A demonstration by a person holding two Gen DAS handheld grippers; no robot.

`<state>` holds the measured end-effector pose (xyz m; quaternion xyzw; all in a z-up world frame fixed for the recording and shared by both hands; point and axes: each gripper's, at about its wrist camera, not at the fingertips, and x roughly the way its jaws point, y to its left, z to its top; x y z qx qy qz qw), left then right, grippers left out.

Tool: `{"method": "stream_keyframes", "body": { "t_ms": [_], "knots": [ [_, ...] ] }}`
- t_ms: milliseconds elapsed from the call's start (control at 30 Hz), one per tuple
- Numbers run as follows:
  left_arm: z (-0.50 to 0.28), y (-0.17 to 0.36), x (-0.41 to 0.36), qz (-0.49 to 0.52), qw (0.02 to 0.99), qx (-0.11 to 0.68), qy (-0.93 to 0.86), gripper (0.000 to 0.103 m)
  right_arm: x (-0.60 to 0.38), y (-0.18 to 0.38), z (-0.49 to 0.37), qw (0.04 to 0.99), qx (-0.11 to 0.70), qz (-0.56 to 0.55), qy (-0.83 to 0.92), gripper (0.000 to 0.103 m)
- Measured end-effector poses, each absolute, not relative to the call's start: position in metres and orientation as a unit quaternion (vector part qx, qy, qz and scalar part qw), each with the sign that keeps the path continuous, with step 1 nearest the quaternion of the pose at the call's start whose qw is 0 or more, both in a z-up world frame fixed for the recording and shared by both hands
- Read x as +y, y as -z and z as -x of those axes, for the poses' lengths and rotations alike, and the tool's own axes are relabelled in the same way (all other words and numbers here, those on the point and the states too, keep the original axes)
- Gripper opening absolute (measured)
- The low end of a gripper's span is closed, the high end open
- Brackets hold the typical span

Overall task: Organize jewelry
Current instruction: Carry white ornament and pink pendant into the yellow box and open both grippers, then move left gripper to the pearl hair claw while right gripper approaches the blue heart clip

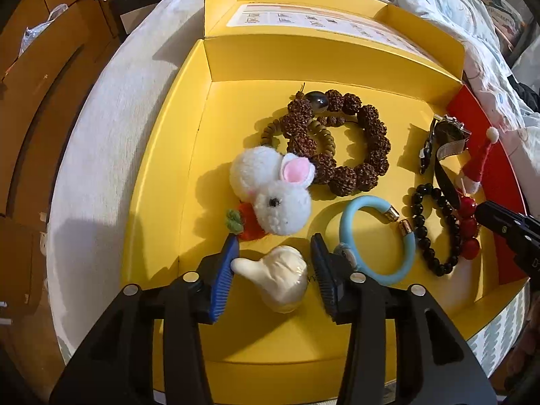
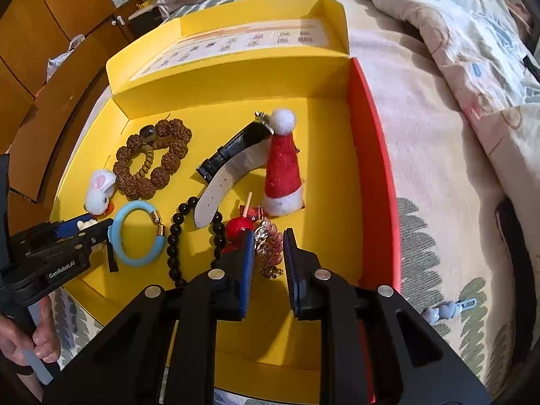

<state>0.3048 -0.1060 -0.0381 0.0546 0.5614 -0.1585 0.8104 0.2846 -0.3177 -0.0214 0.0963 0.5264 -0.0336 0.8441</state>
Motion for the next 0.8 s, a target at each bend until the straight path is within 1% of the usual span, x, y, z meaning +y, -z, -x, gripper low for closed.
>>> {"method": "stream_keyframes", "body": {
  "t_ms": [100,133,233,267,333,400,567,700,800],
  "knots": [
    [-0.301,0.032,-0.105,-0.052,0.817,0.552,0.155,0.050,-0.319,0.015,-0.281,0.851,0.516,-0.095,0.033,0.025],
    [-0.300,0.029,-0.105,-0.053,0.822,0.547,0.151,0.052,-0.321,0.012,-0.279,0.855,0.509,-0.094,0.036,0.025],
    [-0.297,0.019,-0.102,-0.051,0.832,0.532,0.147,0.053,-0.327,-0.002,-0.270,0.868,0.485,-0.101,0.032,0.028],
    [-0.296,0.016,-0.100,-0.047,0.834,0.530,0.147,0.054,-0.330,-0.007,-0.268,0.871,0.478,-0.106,0.030,0.030],
    [-0.292,0.009,-0.096,-0.037,0.838,0.524,0.149,0.054,-0.339,-0.021,-0.258,0.885,0.450,-0.116,0.026,0.037],
    [-0.289,0.004,-0.094,-0.032,0.842,0.517,0.151,0.055,-0.350,-0.034,-0.246,0.895,0.428,-0.121,0.032,0.052],
    [-0.279,-0.008,-0.083,-0.013,0.850,0.500,0.165,0.058,-0.387,-0.047,-0.218,0.901,0.398,-0.161,0.064,0.053],
    [-0.267,-0.023,-0.074,0.015,0.855,0.486,0.182,0.061,-0.408,-0.045,-0.198,0.893,0.402,-0.184,0.088,0.053],
    [-0.257,-0.032,-0.073,0.024,0.858,0.478,0.185,0.063,-0.414,-0.043,-0.182,0.884,0.418,-0.173,0.119,0.053]
  ]
}}
